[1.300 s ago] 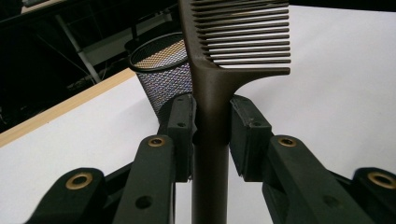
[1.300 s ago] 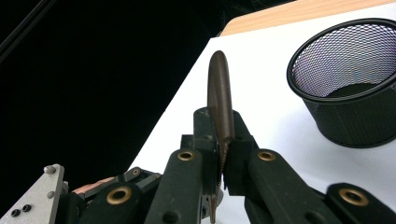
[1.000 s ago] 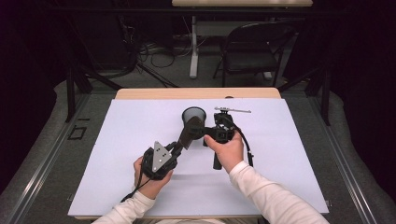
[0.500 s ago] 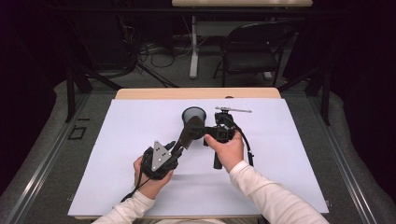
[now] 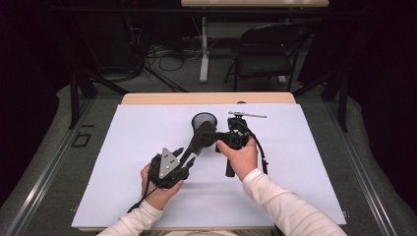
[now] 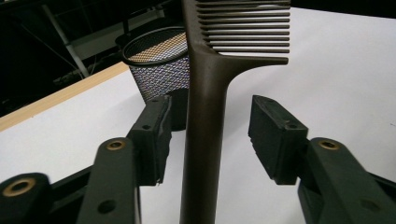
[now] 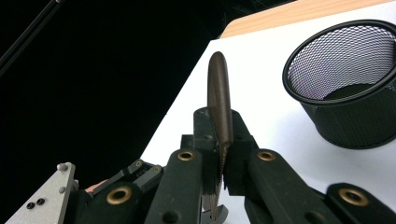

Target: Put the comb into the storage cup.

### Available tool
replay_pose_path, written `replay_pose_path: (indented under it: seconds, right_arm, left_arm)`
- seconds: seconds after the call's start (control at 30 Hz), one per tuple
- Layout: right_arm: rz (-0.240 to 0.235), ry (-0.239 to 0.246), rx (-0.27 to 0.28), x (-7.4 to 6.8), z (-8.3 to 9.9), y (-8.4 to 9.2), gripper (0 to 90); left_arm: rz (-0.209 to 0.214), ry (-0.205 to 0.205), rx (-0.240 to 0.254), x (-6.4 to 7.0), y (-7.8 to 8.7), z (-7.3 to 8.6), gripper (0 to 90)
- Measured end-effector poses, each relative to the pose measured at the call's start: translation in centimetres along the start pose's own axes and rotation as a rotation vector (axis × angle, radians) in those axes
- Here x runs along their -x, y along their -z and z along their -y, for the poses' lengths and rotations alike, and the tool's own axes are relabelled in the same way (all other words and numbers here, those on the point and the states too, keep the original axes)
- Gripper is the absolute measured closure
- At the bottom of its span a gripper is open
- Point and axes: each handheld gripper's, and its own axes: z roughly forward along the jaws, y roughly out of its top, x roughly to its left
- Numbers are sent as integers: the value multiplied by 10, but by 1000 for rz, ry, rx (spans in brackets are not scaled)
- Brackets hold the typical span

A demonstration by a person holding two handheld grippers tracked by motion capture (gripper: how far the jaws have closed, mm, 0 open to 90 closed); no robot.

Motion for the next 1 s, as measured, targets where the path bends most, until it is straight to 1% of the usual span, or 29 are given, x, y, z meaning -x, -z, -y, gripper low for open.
replay_pose_path:
  seconds: [0.17,0.3,0.4,0.57,0.67,0.83,0.87,0.9,0.93,1.0]
  right_arm:
    - [2,0,1,2,-1,0,867]
    - [1,-1,10,3,-2,1,867]
    - [5,-4,13,4,-3,2,867]
    - [13,0,23,7,-5,5,867]
    - [17,-1,29,9,-7,6,867]
    - [23,-9,34,11,-9,8,866]
    - [25,-9,35,12,-9,9,867]
    - [27,-7,35,12,-9,9,866]
    - [28,-6,36,13,-9,9,867]
    - [30,-6,36,13,-10,9,866]
  left_arm:
    - [4,9,7,-2,1,-1,413]
    - [0,31,25,-5,3,-3,379]
    - [-1,47,20,-8,5,-4,368]
    - [-6,93,13,-14,6,-5,369]
    - [-5,107,12,-17,6,-6,371]
    - [6,136,29,-24,8,-8,381]
    - [12,131,31,-25,8,-8,381]
    - [0,120,32,-26,7,-8,386]
    - [0,129,26,-28,6,-8,390]
    - [20,143,28,-31,6,-7,412]
